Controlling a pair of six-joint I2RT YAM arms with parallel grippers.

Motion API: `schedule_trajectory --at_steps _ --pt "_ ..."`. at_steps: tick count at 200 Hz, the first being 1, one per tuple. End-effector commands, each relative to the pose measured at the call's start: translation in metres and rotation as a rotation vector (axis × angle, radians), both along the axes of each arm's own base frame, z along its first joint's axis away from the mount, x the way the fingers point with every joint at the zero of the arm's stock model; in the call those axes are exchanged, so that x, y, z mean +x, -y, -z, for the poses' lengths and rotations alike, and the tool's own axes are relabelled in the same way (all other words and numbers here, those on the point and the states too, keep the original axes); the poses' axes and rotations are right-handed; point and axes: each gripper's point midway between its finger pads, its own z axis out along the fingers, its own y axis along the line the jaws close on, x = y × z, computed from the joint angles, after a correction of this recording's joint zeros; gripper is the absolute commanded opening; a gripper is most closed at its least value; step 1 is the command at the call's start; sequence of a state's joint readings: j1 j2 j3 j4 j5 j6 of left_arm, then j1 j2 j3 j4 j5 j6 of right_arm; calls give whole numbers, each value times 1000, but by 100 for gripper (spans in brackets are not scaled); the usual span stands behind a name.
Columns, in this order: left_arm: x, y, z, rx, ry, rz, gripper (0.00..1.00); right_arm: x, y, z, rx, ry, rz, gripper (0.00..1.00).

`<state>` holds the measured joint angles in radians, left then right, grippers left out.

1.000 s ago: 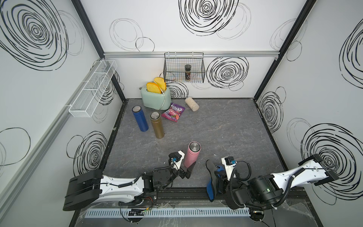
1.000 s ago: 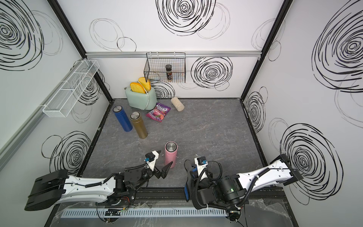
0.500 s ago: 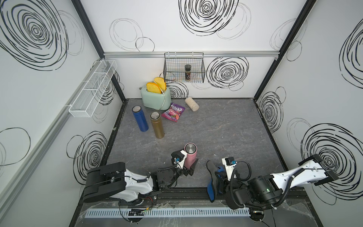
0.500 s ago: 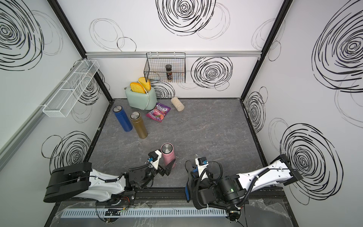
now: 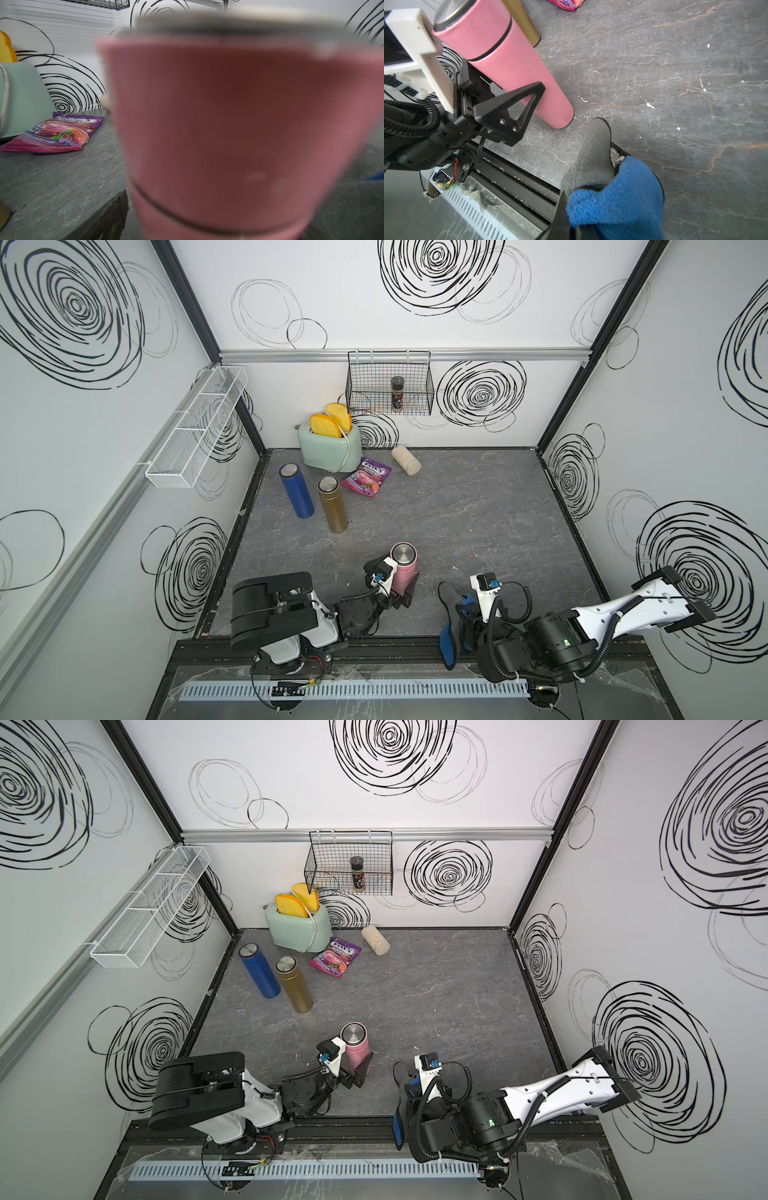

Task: Wipe the surface of the thermos
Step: Pick up the thermos from the center of the board, then wipe the dirt from the surface of the thermos.

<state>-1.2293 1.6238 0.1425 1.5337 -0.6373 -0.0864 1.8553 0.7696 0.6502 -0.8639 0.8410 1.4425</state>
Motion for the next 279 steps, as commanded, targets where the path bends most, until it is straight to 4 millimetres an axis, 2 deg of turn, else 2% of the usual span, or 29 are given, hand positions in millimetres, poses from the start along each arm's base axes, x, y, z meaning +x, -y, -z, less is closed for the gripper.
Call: schedule_trajectory --at_steps 1,34,59,79,98,127,136,159,175,194,211,225,244,260,279 --pt "4 -2 -37 -180 62 -37 100 2 7 1 10 -17 32 0" --pt "3 7 -36 -159 78 -16 96 3 8 -2 9 -9 33 0" --pt "-1 18 -39 -127 103 12 87 5 7 -12 2 13 32 0" --pt "-3 30 -37 -93 107 51 70 8 7 -25 -13 57 29 0" --pt "-6 35 -38 -77 114 69 43 13 7 -39 -24 111 28 0" --pt "-21 46 -42 -4 157 121 17 19 6 -74 -22 176 18 0" --pt "-28 51 -40 47 159 136 0 21 3 -88 -21 202 9 0" --pt "-52 61 -45 143 165 156 0 28 -8 -128 -38 269 -18 0" --pt "-70 58 -56 165 196 152 0 32 -21 -155 -51 318 -42 0" --pt "-83 53 -67 186 224 142 0 33 -44 -180 -59 369 -85 0" --pt "-91 53 -74 228 242 137 0 29 -67 -194 -59 404 -122 0" --pt "-93 50 -83 235 261 116 0 27 -83 -194 -76 419 -139 0" --pt "-95 46 -96 217 260 110 0 22 -96 -180 -102 405 -152 0" --pt "-94 44 -103 189 217 123 0 15 -96 -161 -119 387 -135 0" --pt "-93 38 -112 132 179 142 0 7 -86 -141 -126 349 -115 0"
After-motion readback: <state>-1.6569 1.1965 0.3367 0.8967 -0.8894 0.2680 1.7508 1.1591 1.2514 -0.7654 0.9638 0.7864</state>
